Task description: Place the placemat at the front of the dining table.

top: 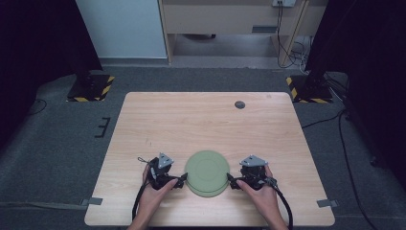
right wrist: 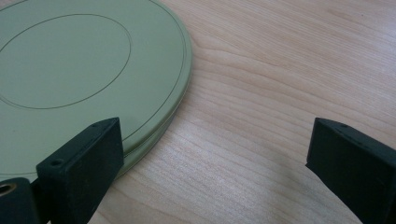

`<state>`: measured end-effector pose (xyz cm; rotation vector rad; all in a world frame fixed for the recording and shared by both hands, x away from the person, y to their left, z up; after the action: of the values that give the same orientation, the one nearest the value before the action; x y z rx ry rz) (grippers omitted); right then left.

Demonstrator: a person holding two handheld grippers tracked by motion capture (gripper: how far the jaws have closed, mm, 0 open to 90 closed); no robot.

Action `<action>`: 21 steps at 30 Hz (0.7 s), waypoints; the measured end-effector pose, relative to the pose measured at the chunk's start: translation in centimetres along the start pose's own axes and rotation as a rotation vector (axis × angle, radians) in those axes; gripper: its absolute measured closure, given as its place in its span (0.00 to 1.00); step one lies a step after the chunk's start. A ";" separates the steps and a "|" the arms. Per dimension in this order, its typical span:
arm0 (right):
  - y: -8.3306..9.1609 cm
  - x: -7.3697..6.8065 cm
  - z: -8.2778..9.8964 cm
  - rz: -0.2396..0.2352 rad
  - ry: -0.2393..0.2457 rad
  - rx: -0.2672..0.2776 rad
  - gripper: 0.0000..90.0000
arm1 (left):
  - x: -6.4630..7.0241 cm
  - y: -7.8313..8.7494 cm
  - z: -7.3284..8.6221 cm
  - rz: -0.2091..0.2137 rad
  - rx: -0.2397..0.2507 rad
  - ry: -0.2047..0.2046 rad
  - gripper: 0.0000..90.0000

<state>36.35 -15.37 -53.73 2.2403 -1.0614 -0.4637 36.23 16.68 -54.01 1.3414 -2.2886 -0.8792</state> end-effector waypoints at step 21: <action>-0.1 0.1 0.0 0.009 -0.002 0.004 0.02 | 0.1 0.0 -0.1 -0.015 0.004 -0.008 0.00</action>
<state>36.52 -15.37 -53.79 2.2377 -1.0741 -0.4599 36.25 16.55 -53.99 1.3603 -2.2899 -0.8866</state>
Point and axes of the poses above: each handheld gripper's, and its own axes: y roughly backward along the jaws, z roughly out of its underside, x roughly to its right, the point moved 1 cm from there along -y, roughly forward along the jaws, and after that the axes turned 6 degrees about -z, right-handed, at the moved point
